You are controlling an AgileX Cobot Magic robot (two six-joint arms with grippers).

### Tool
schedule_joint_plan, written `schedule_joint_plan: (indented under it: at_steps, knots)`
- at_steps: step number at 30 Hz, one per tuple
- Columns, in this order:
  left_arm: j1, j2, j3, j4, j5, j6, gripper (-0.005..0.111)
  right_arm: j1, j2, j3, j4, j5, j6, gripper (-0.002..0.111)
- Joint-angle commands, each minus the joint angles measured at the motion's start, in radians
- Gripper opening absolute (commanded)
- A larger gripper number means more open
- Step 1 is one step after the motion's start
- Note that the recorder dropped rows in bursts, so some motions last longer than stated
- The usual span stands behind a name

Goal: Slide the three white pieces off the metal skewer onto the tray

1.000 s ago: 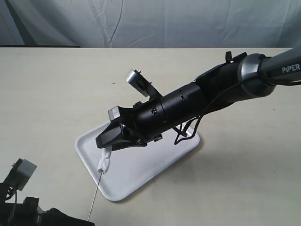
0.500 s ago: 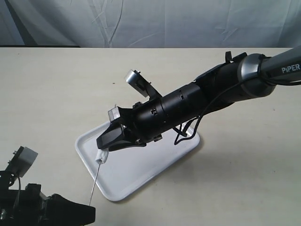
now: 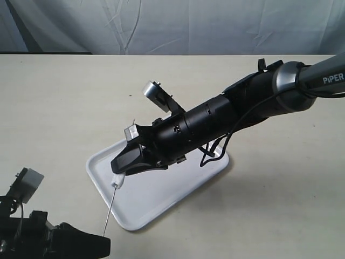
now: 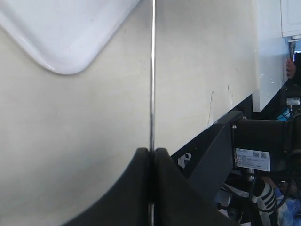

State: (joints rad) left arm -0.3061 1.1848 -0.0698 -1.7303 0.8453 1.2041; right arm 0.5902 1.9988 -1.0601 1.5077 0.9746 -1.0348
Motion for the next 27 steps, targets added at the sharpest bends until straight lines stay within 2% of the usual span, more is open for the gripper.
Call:
schedule_joint_plan:
  at_steps: [1,7,11,15,20,27]
  knots:
    - [-0.006,0.001,-0.003,-0.014,0.028,0.006,0.000,-0.001,0.000,0.002,-0.007,0.017,-0.011,0.032]
    - [-0.006,0.001,-0.003,-0.014,0.036,0.008,0.000,-0.001,0.000,0.002,-0.007,0.015,-0.011,0.032]
    - [-0.006,0.001,-0.003,-0.014,0.037,0.008,0.000,-0.001,0.000,0.002,-0.009,0.021,-0.029,0.016]
    - [-0.006,0.001,-0.003,-0.014,0.081,-0.001,0.000,-0.001,0.000,0.002,-0.009,0.013,-0.031,0.017]
    - [-0.006,0.001,0.046,0.112,0.221,-0.079,0.000,-0.007,0.000,-0.002,-0.009,-0.101,-0.031,0.017]
    - [-0.006,0.001,0.070,0.180,0.277,-0.101,0.000,-0.027,0.000,-0.024,-0.027,-0.187,-0.031,0.017]
